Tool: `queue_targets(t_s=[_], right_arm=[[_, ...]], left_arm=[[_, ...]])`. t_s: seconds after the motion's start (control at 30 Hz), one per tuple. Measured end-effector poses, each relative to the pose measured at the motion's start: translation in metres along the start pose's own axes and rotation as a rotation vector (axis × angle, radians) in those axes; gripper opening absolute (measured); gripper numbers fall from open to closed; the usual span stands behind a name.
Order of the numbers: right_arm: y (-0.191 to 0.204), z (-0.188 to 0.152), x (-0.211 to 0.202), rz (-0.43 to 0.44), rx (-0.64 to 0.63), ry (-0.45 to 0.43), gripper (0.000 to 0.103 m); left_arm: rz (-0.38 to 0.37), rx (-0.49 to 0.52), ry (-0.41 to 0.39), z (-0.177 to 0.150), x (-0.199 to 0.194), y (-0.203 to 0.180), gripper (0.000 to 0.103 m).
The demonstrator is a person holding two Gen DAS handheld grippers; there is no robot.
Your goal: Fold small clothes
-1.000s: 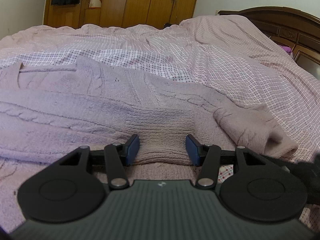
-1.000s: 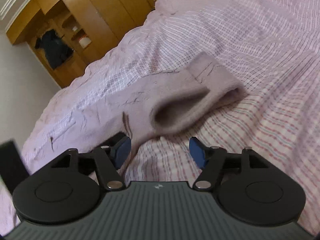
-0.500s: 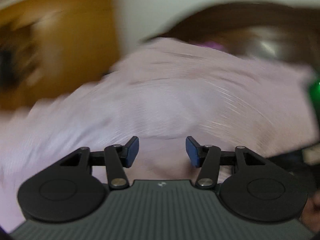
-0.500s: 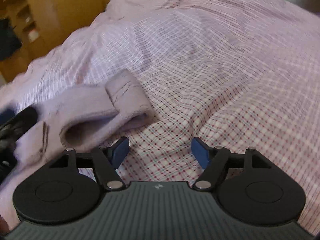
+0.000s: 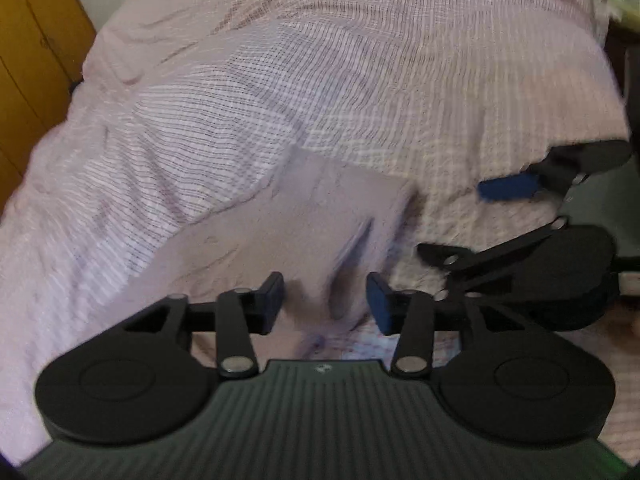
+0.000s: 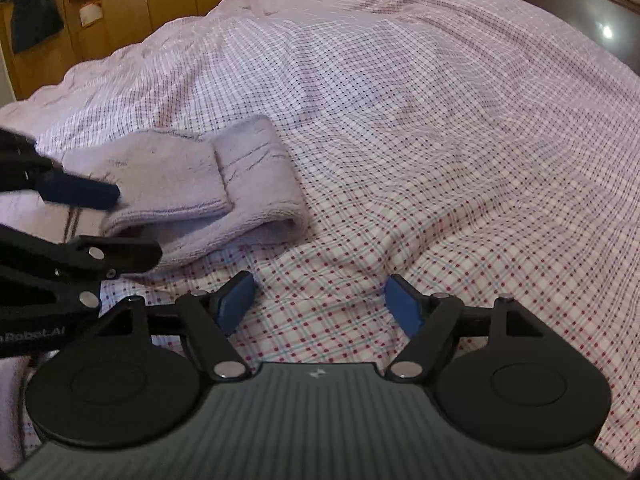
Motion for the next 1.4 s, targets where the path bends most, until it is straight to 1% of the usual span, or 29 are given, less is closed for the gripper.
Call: queue_targets(t_s=[0.07,0.1,0.13,0.17,0.2,0.23,0.33,0.4,0.43,0.5,0.53,0.57,0.67,0.73,0.8,0.87,0.93,1.0,1.03,1.07,1.1,1.13,1.23,1.27,1.3,1.33,1.37,1.4], right_arm=[[0.001,0.000,0.000,-0.007,-0.008,0.001,0.079],[0.001,0.001,0.000,-0.010,-0.008,0.002,0.079],[0.001,0.001,0.001,-0.016,-0.010,0.003,0.079],[0.000,0.001,0.001,-0.025,-0.011,0.002,0.079],[0.000,0.001,0.002,-0.023,-0.005,0.000,0.079],[-0.001,0.001,0.001,-0.018,-0.005,0.001,0.080],[-0.001,0.001,0.002,-0.018,-0.010,-0.001,0.080],[0.000,0.001,0.002,-0.018,-0.011,-0.001,0.080],[0.000,0.001,0.002,-0.016,-0.009,0.000,0.080],[-0.001,0.001,0.001,-0.010,-0.003,0.001,0.080],[-0.001,0.002,0.001,-0.007,0.000,0.002,0.080],[-0.001,0.002,0.001,-0.005,0.002,0.001,0.080],[-0.001,0.002,0.002,-0.003,0.004,0.000,0.081],[0.000,0.002,0.002,-0.008,0.004,-0.001,0.081],[0.000,0.003,0.002,-0.011,0.010,-0.002,0.082],[-0.001,0.005,0.002,-0.013,0.025,-0.004,0.081],[-0.010,0.011,-0.003,-0.039,0.102,-0.031,0.081],[-0.029,0.018,-0.012,-0.086,0.235,-0.069,0.081],[-0.038,0.021,-0.016,-0.089,0.300,-0.092,0.081],[-0.044,0.024,-0.021,-0.071,0.360,-0.121,0.081],[-0.047,0.026,-0.024,-0.053,0.392,-0.136,0.081],[-0.049,0.027,-0.026,-0.042,0.407,-0.147,0.081],[-0.041,0.027,-0.023,-0.039,0.361,-0.146,0.081],[-0.037,0.028,-0.020,-0.030,0.345,-0.139,0.081],[-0.032,0.027,-0.016,-0.013,0.338,-0.127,0.080],[-0.029,0.026,-0.012,0.010,0.345,-0.118,0.081],[-0.028,0.026,-0.009,0.032,0.364,-0.113,0.081],[-0.028,0.026,-0.008,0.044,0.385,-0.110,0.081]], left_arm=[[0.073,0.083,0.062,-0.002,0.006,-0.006,0.049],[0.089,0.125,0.086,-0.003,0.011,-0.009,0.050],[0.104,0.158,0.088,-0.001,0.014,-0.012,0.049],[0.127,0.180,0.078,0.000,0.013,-0.014,0.046],[0.156,0.188,0.056,0.002,0.010,-0.013,0.040],[0.180,0.179,0.027,0.004,0.008,-0.012,0.029],[0.201,0.092,-0.046,0.012,0.001,-0.008,0.027],[0.204,0.014,-0.081,0.015,-0.002,-0.003,0.012],[0.207,-0.044,-0.097,0.016,-0.003,0.001,0.011],[0.215,-0.168,-0.145,0.018,-0.007,0.008,0.011],[0.243,-0.220,-0.172,0.016,-0.012,0.012,0.011],[0.293,-0.264,-0.200,0.013,-0.016,0.016,0.011],[0.340,-0.314,-0.223,0.001,-0.022,0.016,0.011],[0.367,-0.365,-0.239,-0.005,-0.029,0.019,0.011],[0.372,-0.423,-0.287,-0.011,-0.039,0.025,0.011],[0.398,-0.501,-0.340,-0.019,-0.051,0.031,0.011],[0.409,-0.648,-0.383,-0.033,-0.061,0.038,0.011],[0.413,-0.787,-0.433,-0.047,-0.070,0.044,0.010],[0.417,-0.845,-0.463,-0.053,-0.076,0.045,0.010],[0.426,-0.879,-0.483,-0.057,-0.082,0.046,0.006],[0.444,-0.886,-0.493,-0.061,-0.086,0.047,0.005],[0.462,-0.873,-0.496,-0.061,-0.088,0.047,0.005],[0.530,-0.808,-0.521,-0.066,-0.105,0.054,0.003],[0.537,-0.807,-0.530,-0.069,-0.109,0.059,0.002],[0.534,-0.819,-0.531,-0.072,-0.112,0.064,0.002],[0.516,-0.833,-0.523,-0.076,-0.111,0.070,0.002],[0.480,-0.845,-0.505,-0.077,-0.106,0.075,0.003],[0.411,-0.853,-0.476,-0.078,-0.099,0.079,0.003]])
Point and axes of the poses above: each gripper's, at about its wrist camera, not at the fingertips, and x roughly the way its jaws point, y to its left, z to its top, the point moved 9 cm from there along x, roughly the way its jaws point, and after that the axes turned 1 degree about z, right-handed, at the moved point
